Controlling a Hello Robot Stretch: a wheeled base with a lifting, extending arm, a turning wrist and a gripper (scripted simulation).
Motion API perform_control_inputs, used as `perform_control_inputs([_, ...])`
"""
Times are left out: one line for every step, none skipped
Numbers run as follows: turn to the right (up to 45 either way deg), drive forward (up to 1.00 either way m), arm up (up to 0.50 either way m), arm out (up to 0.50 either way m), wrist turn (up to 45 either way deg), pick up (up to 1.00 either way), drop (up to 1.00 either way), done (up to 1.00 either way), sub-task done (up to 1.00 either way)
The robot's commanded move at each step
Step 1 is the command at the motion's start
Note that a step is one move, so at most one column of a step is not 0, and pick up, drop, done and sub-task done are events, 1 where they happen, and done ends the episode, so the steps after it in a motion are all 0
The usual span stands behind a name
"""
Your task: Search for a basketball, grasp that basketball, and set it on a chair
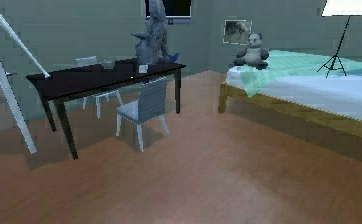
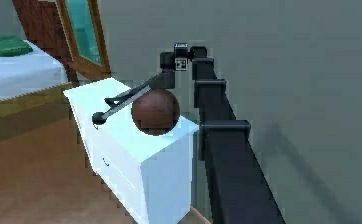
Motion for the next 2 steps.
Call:
perform_control_inputs([0.0,0.00,0.00,0.00,45.0,0.00,0.00,0.00,0.00])
perform_control_inputs([0.0,0.00,0.00,0.00,21.0,0.00,0.00,0.00,0.00])
